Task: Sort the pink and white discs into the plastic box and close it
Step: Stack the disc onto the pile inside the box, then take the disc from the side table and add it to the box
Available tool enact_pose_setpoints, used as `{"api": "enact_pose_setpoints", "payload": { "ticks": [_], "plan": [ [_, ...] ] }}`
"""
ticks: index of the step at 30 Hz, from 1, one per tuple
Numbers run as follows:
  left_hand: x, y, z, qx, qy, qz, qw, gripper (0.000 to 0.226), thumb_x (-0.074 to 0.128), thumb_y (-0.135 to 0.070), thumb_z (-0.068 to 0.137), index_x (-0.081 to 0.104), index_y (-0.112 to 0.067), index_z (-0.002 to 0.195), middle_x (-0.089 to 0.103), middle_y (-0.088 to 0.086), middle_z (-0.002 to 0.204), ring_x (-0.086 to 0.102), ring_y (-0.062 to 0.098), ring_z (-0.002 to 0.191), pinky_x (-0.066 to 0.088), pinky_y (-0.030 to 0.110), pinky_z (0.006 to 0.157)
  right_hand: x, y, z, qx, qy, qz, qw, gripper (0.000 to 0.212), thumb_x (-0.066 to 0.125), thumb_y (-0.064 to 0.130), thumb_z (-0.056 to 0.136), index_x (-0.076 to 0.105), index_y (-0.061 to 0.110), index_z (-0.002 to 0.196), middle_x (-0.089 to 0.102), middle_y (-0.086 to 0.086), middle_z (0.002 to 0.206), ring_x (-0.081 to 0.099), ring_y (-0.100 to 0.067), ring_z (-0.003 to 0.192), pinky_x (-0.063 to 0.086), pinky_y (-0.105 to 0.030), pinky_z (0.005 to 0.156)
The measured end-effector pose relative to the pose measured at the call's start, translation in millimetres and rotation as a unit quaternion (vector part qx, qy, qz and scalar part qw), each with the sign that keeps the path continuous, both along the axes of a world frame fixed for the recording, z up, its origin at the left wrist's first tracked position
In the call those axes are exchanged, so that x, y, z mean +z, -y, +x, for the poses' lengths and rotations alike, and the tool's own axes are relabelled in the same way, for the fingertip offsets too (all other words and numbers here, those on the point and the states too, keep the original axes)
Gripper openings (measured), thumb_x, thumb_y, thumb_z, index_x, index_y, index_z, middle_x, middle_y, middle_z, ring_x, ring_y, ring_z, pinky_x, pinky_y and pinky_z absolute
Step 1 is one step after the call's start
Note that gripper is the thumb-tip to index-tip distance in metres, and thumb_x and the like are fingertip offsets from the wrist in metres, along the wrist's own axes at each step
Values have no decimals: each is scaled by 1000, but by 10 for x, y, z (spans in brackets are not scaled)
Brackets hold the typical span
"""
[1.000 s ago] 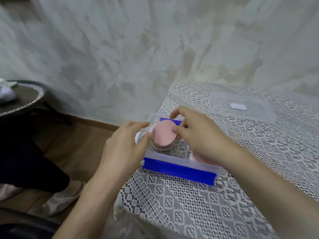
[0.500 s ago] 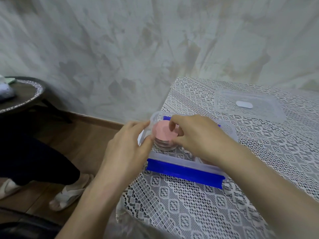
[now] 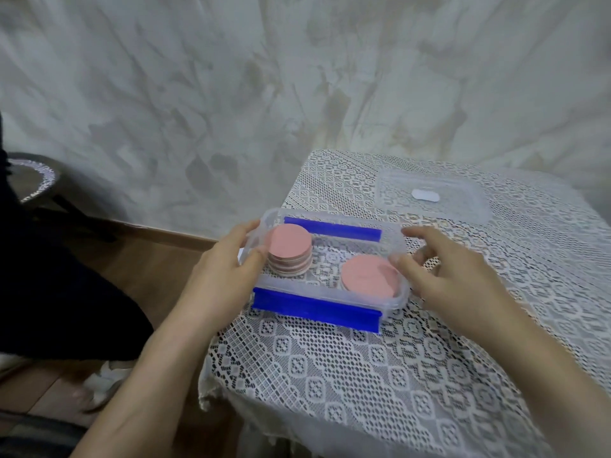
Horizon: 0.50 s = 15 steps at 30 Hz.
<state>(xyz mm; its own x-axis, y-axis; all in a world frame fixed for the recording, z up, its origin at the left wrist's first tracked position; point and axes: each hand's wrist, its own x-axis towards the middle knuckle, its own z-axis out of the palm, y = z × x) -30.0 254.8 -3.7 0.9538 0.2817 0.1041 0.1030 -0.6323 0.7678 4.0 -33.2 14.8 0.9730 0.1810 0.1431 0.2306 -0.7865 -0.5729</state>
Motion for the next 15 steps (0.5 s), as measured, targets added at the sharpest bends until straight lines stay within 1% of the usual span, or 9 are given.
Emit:
{"api": "enact_pose_setpoints", "payload": {
  "ticks": [2,3,6,7,9,11,13,15],
  "plan": [
    [14,57,-5,4,0,-11,1000,43,48,-48,99,41,-52,142,58,-11,139,63,6,103,55,43,92,-40,26,-34,16,-57,42,997,62,55,58,93,36,41,150,65,10,96,69,-8,72,61,-38,71],
    [21,100,-9,4,2,-15,1000,43,47,-47,100,42,-51,142,58,-10,138,62,5,100,55,41,90,-57,61,-45,16,-67,62,996,63,57,56,94,35,41,152,66,7,96,70,-11,72,62,-38,71],
    [57,325,-23,-12,15,-17,1000,42,47,-46,101,43,-47,143,55,-11,139,55,10,112,47,34,88,-100,267,-59,-10,-58,95,994,61,59,48,96,37,40,152,66,2,90,71,-18,69,60,-48,73],
    [63,433,-25,-21,15,-25,999,43,47,-46,101,43,-46,144,54,-11,139,55,12,113,45,33,88,-113,365,-66,-21,-55,98,993,59,59,45,97,38,39,152,65,1,88,70,-19,68,60,-49,72],
    [67,681,-24,-42,10,-35,998,45,45,-50,101,41,-45,146,52,-9,144,57,16,118,48,38,93,-130,588,-86,-45,-48,93,993,56,57,40,99,39,39,152,64,1,87,69,-23,66,59,-48,68],
    [54,932,2,-60,17,-37,997,48,42,-57,99,39,-47,146,51,-8,147,58,19,121,51,46,99,-123,831,-116,-67,-34,80,994,53,55,37,100,41,39,151,64,0,84,68,-25,63,58,-48,64],
    [51,1168,32,-78,25,-33,996,53,40,-66,97,36,-48,146,51,-9,147,59,19,121,52,50,98,-117,1080,-129,-84,-23,69,994,52,53,35,100,42,40,151,65,-3,81,68,-26,63,57,-48,67],
    [40,1375,65,-91,20,-31,995,56,39,-70,95,34,-48,146,51,-8,146,61,22,118,54,52,95,-124,1301,-125,-102,-20,64,993,53,53,35,100,42,39,151,65,-5,81,68,-25,65,56,-49,72]
  ]
}}
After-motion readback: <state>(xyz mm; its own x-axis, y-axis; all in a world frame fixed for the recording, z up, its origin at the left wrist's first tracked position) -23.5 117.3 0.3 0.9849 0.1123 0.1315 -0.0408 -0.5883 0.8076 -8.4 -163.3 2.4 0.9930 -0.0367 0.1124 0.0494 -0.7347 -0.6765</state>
